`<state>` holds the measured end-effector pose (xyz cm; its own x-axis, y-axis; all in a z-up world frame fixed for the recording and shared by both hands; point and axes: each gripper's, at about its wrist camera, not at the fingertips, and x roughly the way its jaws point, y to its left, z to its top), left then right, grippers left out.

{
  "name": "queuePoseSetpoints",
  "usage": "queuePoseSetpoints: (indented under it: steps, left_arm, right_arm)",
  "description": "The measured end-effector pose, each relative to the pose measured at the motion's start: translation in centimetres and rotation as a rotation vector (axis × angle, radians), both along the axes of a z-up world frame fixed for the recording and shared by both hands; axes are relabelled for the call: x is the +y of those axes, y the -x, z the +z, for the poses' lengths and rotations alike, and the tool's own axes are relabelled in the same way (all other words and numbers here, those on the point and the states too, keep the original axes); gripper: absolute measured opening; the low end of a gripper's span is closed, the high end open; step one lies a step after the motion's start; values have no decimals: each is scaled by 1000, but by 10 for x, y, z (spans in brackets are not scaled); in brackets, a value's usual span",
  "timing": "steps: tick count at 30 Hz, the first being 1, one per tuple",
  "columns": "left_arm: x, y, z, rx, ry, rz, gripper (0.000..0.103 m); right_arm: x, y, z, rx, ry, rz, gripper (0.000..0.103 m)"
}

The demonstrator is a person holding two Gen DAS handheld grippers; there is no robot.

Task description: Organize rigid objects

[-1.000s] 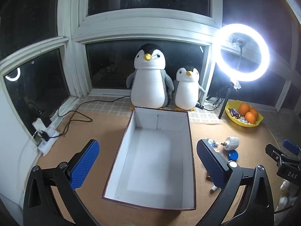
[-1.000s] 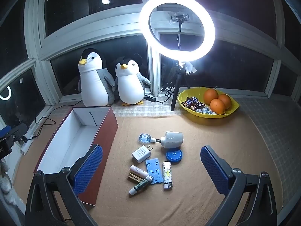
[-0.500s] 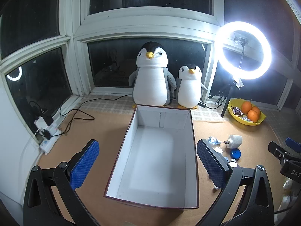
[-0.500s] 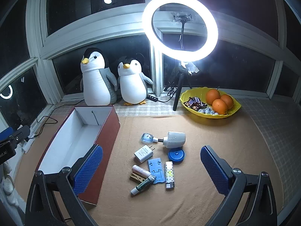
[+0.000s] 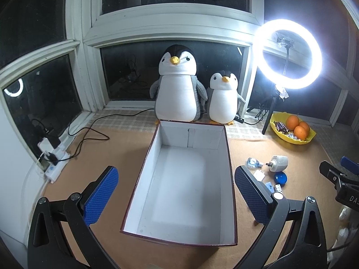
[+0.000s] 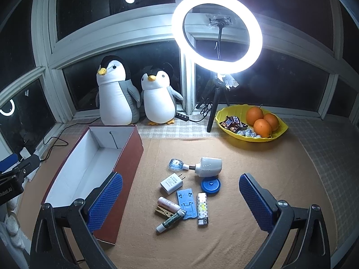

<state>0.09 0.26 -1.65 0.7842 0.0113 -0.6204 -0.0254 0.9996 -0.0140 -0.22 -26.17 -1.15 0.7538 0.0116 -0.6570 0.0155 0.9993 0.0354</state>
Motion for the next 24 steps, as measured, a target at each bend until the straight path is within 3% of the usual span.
queuePoseSetpoints:
  steps: [24]
  left_arm:
    - [-3, -1, -2, -2, -2, -1, 103]
  right_arm:
    - [-2, -3, -4, 24, -6, 8, 103]
